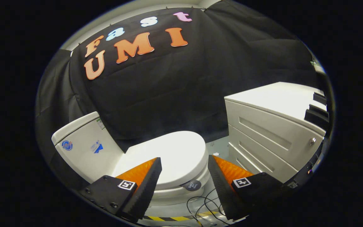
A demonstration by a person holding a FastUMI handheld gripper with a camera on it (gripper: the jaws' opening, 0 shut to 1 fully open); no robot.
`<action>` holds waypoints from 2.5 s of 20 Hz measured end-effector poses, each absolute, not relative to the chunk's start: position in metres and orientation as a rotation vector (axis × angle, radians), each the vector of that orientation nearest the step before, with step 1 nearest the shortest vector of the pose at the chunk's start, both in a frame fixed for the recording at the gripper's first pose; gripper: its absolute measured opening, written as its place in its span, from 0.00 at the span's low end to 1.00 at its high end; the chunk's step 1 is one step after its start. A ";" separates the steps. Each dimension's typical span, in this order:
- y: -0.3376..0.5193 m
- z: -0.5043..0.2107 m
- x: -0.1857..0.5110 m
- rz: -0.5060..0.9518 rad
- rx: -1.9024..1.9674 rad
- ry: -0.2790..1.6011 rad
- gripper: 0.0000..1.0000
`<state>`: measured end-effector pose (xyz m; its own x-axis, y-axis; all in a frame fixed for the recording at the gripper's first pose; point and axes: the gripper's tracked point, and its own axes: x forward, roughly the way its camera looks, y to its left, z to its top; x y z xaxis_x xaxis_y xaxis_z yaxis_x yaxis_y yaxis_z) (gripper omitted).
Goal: Pull open the drawer, take out the items inside it, and place them on the countertop above the cabinet.
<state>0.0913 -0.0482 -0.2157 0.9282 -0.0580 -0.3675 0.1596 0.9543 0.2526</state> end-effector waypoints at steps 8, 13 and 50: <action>-0.063 -0.318 0.097 -0.179 0.587 0.476 0.98; -0.068 -0.350 0.099 -0.199 0.724 0.506 0.96; -0.050 -0.374 0.118 -0.070 1.260 0.370 0.09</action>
<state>0.1185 -0.0495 -0.3742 0.9387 0.1499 -0.3104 0.2529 0.3121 0.9158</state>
